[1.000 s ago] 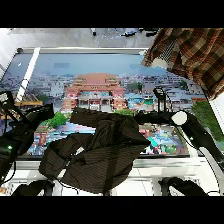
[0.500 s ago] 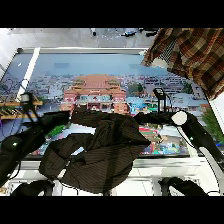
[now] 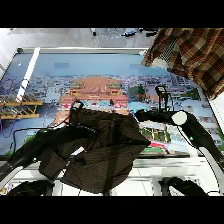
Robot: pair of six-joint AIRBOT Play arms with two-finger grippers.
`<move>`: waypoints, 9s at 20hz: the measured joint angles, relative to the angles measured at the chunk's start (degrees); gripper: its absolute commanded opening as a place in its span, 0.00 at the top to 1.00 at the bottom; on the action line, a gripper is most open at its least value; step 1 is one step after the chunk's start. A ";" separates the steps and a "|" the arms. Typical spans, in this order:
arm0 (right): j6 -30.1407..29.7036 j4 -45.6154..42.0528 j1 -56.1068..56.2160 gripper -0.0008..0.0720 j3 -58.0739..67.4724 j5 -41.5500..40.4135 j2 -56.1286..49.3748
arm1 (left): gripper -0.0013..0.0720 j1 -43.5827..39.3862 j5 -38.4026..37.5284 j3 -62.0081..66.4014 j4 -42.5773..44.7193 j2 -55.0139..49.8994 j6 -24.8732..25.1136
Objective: Fold the clothes and pants, and hang the long-sleeved shirts on hangers.
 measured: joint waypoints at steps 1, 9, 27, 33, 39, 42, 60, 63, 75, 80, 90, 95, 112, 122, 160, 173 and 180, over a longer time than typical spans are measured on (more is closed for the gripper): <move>0.15 0.42 0.00 0.04 0.00 -0.13 0.00 | 0.22 -0.59 0.59 0.50 -0.39 -1.49 0.72; -12.94 7.08 8.00 0.04 0.31 1.77 -2.49 | 0.95 2.60 3.89 4.59 0.31 -4.92 3.02; -17.53 2.58 18.16 0.94 14.29 -2.25 -24.06 | 0.95 24.09 20.81 9.70 7.72 14.64 3.39; -14.84 0.39 18.16 0.94 25.51 -0.09 -21.59 | 0.95 24.30 15.26 10.60 8.59 15.34 4.31; -14.47 -2.82 13.68 0.94 41.66 0.74 -11.30 | 0.95 24.46 3.98 23.43 13.29 15.72 8.87; -14.53 -3.15 9.77 0.94 46.69 1.81 -5.31 | 0.95 24.50 1.75 31.06 17.05 16.06 9.68; -16.70 -3.67 13.05 0.28 2.43 20.72 2.43 | 0.95 24.39 17.11 -6.84 13.46 16.61 8.09; -19.54 -0.37 13.51 0.20 6.12 13.66 1.68 | 0.95 24.39 17.42 -8.44 12.57 16.70 8.09; -25.16 0.09 27.43 0.17 31.78 6.64 -29.14 | 0.95 24.28 17.73 -9.38 11.82 16.72 8.09; -21.90 -1.57 30.12 0.22 35.45 6.10 -38.01 | 0.95 24.28 17.68 -9.38 11.80 16.72 8.09; -12.11 -3.93 30.21 0.94 43.43 7.37 -46.60 | 0.95 24.28 17.62 -9.40 11.80 16.74 8.09; -7.23 -6.27 26.03 0.94 50.93 16.44 -43.63 | 0.95 24.39 14.49 -8.44 12.46 18.51 8.15; -4.07 -6.56 19.02 0.94 60.65 27.89 -24.33 | 0.34 27.43 1.36 -0.42 6.62 27.80 9.99; -3.85 -6.49 19.02 0.94 60.65 27.91 -25.33 | 0.34 67.41 6.91 1.44 8.92 16.22 8.02; 1.11 -11.15 16.46 0.94 60.65 21.99 -25.70 | 0.95 73.46 2.78 13.62 8.00 14.40 30.14; 6.64 -9.99 7.80 0.94 60.54 20.22 -27.47 | 0.95 44.33 33.59 15.98 -0.33 34.05 38.80; 6.14 -9.99 7.58 0.94 60.54 21.46 -27.52 | 0.95 41.68 35.65 16.00 1.60 35.78 39.67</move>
